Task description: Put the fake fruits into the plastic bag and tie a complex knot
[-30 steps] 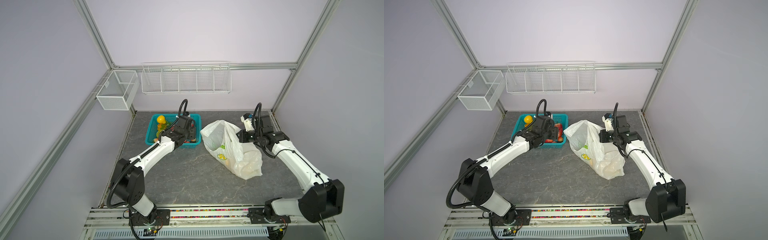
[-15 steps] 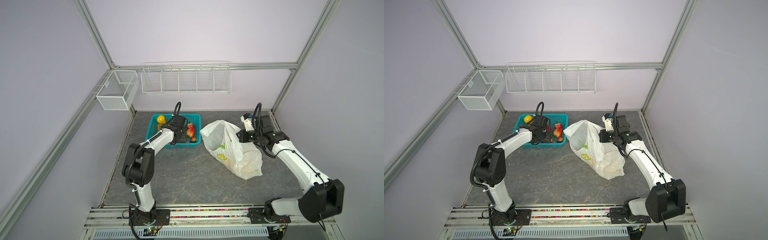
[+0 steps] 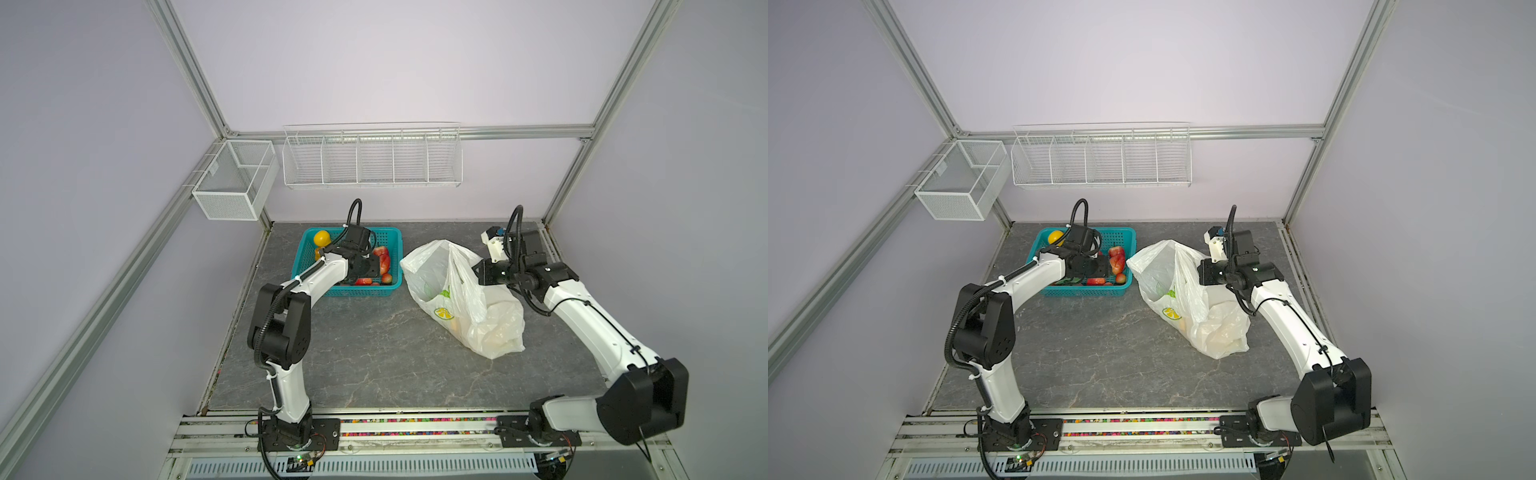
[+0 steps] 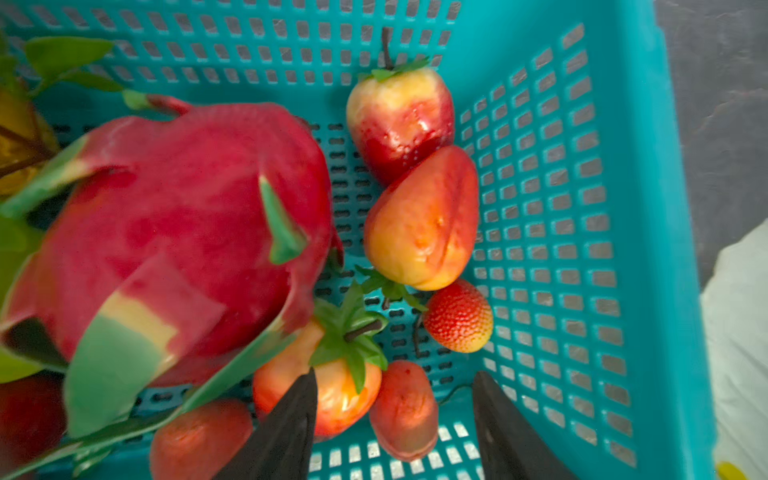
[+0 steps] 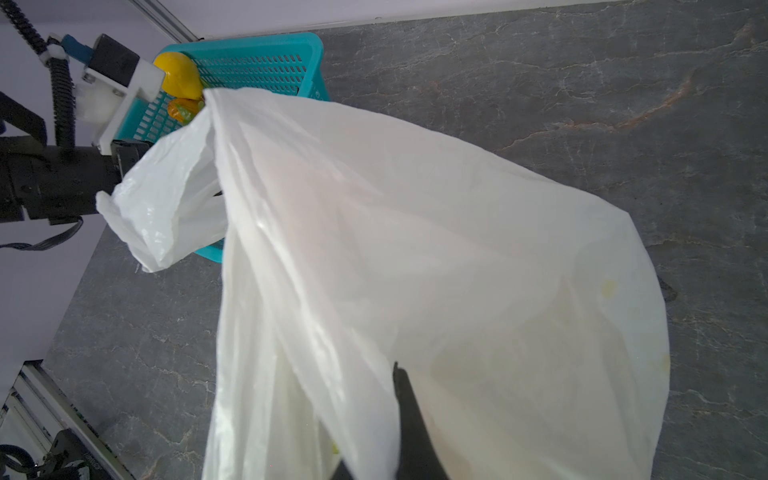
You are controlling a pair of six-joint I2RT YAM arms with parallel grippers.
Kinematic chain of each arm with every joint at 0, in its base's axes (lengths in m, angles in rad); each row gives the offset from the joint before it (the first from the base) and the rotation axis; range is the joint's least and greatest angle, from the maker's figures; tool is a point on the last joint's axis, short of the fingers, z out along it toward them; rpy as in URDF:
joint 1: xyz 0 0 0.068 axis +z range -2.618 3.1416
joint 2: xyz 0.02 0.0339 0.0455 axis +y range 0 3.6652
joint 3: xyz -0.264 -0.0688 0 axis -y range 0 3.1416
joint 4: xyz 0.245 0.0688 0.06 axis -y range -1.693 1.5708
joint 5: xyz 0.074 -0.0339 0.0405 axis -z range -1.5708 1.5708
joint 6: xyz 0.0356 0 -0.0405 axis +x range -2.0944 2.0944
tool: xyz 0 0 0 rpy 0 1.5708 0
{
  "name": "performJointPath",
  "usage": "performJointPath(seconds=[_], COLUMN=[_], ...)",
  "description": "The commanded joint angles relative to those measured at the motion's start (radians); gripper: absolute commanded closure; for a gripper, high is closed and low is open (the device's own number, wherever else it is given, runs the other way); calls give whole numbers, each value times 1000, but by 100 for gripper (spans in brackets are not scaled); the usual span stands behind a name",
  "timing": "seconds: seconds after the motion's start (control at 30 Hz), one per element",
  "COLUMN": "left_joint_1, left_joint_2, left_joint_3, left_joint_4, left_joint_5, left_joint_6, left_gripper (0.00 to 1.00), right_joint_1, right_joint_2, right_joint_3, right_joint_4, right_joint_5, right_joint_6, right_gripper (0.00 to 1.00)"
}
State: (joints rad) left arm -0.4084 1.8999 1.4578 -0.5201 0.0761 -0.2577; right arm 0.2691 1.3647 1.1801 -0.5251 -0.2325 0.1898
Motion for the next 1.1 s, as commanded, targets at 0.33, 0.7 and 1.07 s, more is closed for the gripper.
performJointPath(seconds=[0.33,0.7,1.07], left_joint_1=[-27,-30,-30], left_joint_2=[149,237,297], left_joint_3=[135,198,236], left_joint_4=[-62,-136,-111], left_joint_5=[83,69,56], left_joint_6=[27,56,51], left_gripper=[42,40,45], right_joint_1=[-8,-7,-8], right_joint_2=[3,5,6], right_joint_3=[9,7,8], right_joint_4=[3,7,0], right_joint_5=[6,-2,2], right_joint_6=[-21,-19,-22], right_gripper=[91,91,91])
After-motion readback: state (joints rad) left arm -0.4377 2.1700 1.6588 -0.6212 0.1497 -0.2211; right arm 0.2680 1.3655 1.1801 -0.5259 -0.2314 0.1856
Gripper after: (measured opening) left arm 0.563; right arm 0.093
